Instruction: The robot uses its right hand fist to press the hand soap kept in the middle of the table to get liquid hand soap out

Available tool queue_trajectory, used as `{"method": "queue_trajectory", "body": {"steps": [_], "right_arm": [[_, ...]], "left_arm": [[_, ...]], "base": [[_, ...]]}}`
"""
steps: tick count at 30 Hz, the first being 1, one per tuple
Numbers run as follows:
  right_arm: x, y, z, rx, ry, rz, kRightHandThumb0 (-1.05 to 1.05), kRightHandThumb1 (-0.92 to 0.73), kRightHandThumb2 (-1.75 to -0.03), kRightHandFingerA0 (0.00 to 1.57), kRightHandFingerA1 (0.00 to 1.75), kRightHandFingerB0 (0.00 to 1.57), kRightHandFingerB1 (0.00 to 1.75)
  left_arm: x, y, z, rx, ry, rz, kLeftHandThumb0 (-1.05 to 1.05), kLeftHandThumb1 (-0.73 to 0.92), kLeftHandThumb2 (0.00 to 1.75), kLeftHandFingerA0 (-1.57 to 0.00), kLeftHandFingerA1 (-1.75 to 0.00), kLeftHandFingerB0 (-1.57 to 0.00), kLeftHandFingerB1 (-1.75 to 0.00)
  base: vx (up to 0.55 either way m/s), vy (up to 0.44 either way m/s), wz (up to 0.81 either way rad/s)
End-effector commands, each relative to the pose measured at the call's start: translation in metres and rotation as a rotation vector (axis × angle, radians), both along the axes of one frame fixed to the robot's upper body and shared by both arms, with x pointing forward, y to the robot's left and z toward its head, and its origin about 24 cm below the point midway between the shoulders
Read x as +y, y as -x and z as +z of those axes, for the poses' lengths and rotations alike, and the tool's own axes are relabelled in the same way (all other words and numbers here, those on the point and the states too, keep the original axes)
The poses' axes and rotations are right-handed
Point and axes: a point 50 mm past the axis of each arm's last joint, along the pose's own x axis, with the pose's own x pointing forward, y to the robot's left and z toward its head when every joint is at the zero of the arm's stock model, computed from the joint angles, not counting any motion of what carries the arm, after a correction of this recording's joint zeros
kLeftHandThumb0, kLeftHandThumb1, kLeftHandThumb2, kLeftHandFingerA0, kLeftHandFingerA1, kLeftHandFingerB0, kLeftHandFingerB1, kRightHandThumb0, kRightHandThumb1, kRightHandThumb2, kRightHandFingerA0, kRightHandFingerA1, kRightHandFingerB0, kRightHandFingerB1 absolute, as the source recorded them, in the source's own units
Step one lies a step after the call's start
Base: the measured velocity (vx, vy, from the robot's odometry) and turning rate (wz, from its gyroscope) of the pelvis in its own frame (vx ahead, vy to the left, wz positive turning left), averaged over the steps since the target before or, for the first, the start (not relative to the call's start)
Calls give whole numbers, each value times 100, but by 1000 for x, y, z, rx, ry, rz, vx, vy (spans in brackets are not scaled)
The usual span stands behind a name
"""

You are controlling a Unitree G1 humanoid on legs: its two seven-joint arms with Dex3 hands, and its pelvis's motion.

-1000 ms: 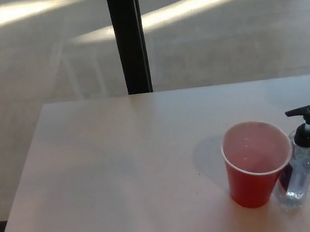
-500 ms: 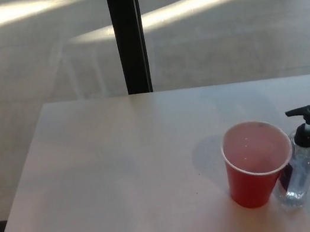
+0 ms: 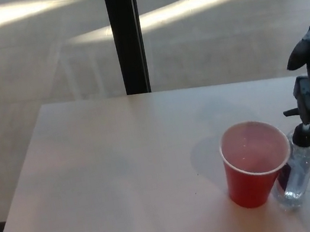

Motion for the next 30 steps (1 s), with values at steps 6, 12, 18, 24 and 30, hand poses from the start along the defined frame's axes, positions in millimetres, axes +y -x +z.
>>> {"method": "queue_trajectory", "body": {"steps": [6,12,18,24,30], "right_arm": [[-7,-3,-14,91,12,-28,-12,-52,-135,104,175,73,165],[-10,-5,-21,119,43,-41,-13,-55,-130,103,175,72,167],[-12,-6,-29,158,36,-56,-13,-57,-127,99,175,71,166],[-8,-3,-40,192,80,-10,-10,-58,-126,99,175,70,169],[-7,5,-63,231,165,80,-9,-53,-131,98,175,70,171]], "left_arm": [[6,3,4,-9,-6,2,-55,72,61,-68,-66,-48,-49],[5,4,4,-9,-6,9,-55,71,62,-67,-65,-49,-51],[5,2,4,-6,-10,10,-56,72,62,-69,-67,-49,-50],[5,1,4,-12,-12,0,-56,73,62,-66,-65,-50,-50],[6,-3,5,-16,-10,-3,-57,74,62,-68,-66,-50,-52]], "base": [[0,0,0],[0,0,0],[0,0,0],[0,0,0],[0,0,0]]}}
